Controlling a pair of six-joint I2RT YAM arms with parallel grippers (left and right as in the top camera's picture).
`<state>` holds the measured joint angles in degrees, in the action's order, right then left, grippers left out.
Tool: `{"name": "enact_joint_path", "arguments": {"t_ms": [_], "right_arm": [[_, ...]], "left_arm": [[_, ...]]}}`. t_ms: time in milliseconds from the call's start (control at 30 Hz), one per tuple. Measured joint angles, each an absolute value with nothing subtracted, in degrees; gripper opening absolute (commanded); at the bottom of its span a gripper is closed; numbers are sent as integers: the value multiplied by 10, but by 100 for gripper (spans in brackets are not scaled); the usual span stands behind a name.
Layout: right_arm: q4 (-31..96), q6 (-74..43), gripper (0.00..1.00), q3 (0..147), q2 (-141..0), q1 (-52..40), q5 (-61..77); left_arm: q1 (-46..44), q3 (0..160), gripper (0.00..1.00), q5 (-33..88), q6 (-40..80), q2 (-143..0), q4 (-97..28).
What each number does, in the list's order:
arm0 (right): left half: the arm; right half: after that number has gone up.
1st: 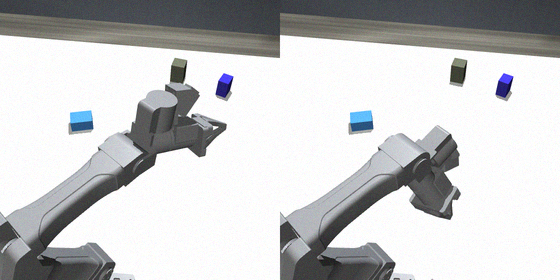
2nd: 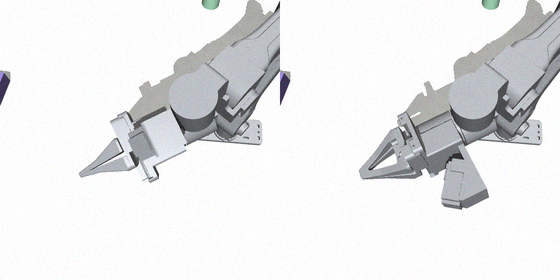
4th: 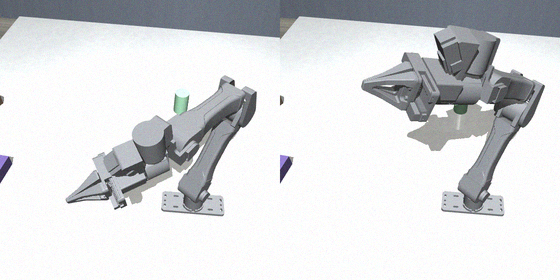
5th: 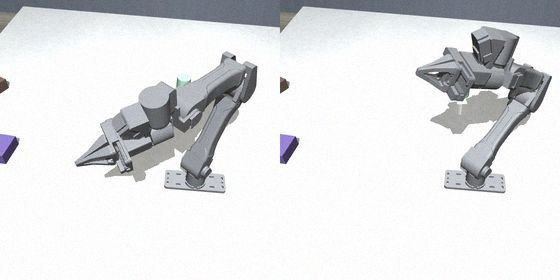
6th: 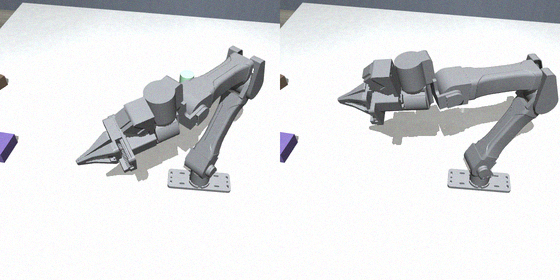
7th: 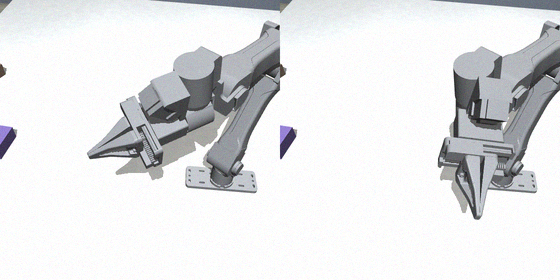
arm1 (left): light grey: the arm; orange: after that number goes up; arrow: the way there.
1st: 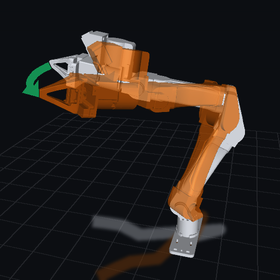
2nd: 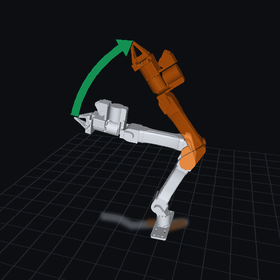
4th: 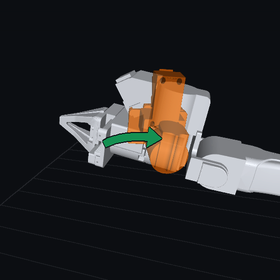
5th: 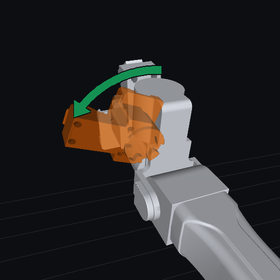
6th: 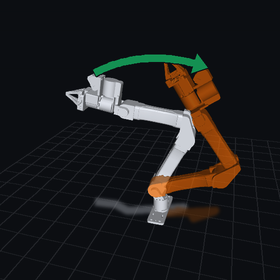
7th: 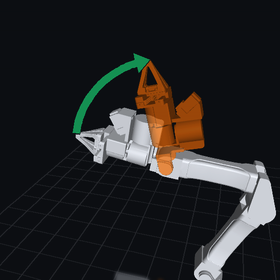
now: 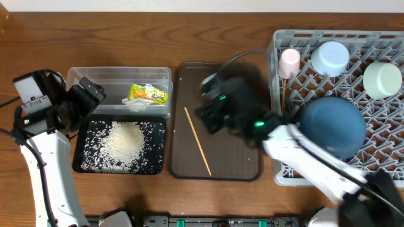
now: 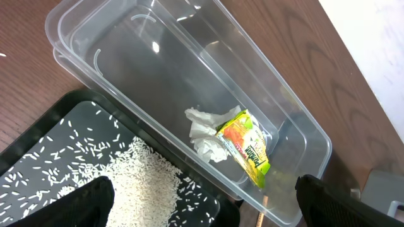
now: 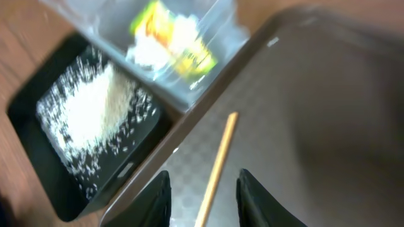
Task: Sort waste into correct bins and load items into the dishwasher rack
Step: 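Move the right gripper back to the second chopstick on the tray, then grip the second wooden chopstick and lift it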
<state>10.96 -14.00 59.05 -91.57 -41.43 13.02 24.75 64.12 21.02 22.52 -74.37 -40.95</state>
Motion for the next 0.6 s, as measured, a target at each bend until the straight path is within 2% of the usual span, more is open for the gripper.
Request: {"name": "enact_joint_path", "arguments": {"t_ms": [267, 600], "right_arm": [[76, -125, 34, 590, -1047, -486, 77], [81, -109, 32, 590, -1090, -489, 38]], "left_arm": [[248, 641, 95, 210, 225, -744, -410], [248, 641, 95, 210, 225, -744, -409]]}}
